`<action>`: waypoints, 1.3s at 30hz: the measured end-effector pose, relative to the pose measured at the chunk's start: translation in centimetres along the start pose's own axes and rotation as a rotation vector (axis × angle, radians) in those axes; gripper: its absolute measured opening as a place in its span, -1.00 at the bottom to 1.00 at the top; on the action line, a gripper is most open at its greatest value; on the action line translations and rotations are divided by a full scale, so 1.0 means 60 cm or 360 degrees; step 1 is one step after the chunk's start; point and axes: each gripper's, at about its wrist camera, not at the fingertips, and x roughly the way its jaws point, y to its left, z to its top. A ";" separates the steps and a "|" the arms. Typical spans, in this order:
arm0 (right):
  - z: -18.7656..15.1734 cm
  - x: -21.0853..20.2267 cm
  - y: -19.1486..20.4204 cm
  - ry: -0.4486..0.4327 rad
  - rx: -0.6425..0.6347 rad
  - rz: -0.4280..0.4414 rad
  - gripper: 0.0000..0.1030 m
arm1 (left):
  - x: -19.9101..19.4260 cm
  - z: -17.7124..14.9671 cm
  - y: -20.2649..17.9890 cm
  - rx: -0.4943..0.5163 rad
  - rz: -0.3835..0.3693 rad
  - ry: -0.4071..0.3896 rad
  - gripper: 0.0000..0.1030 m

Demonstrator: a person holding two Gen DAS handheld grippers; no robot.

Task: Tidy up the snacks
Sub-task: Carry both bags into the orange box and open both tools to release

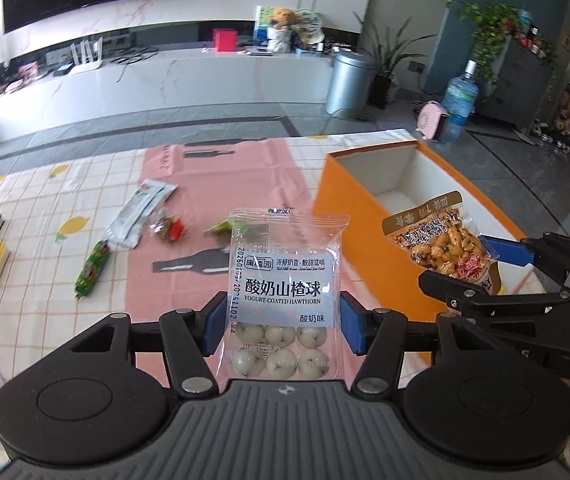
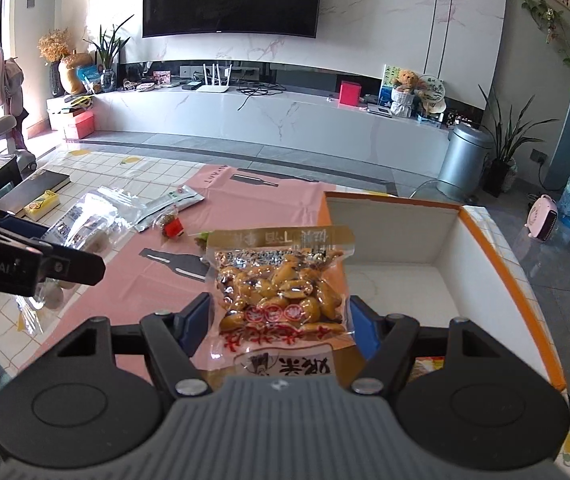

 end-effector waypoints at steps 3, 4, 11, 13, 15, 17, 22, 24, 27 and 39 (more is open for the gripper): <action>-0.004 -0.024 -0.045 -0.0005 0.0041 -0.0004 0.34 | 0.000 0.012 -0.038 0.0093 -0.0020 -0.0004 0.27; -0.005 -0.030 -0.058 -0.0007 0.0049 -0.0009 0.34 | 0.001 0.017 -0.052 0.0133 -0.0020 -0.0009 0.27; -0.013 -0.047 -0.158 0.0063 0.0116 -0.0034 0.34 | 0.035 0.045 -0.143 0.0372 -0.0126 0.0005 0.28; -0.014 -0.045 -0.188 0.0096 0.0153 -0.0040 0.34 | 0.054 0.054 -0.165 0.0437 -0.0146 0.0038 0.27; -0.013 -0.042 -0.217 0.0118 0.0197 -0.0038 0.34 | 0.075 0.063 -0.186 0.0516 -0.0147 0.0070 0.27; -0.010 -0.035 -0.244 0.0140 0.0249 -0.0016 0.35 | 0.095 0.077 -0.204 0.0585 -0.0149 0.0086 0.27; 0.001 -0.001 -0.290 0.0204 0.0367 0.0064 0.35 | 0.142 0.104 -0.247 0.0761 -0.0192 0.0154 0.28; 0.010 0.022 -0.300 0.0234 0.0380 0.0082 0.35 | 0.165 0.112 -0.259 0.0823 -0.0185 0.0189 0.28; 0.022 0.059 -0.307 0.0285 0.0377 0.0102 0.35 | 0.205 0.121 -0.269 0.0937 -0.0173 0.0238 0.28; 0.045 0.205 -0.303 0.0549 0.0175 0.0202 0.35 | 0.355 0.149 -0.288 0.1484 -0.0103 0.0490 0.28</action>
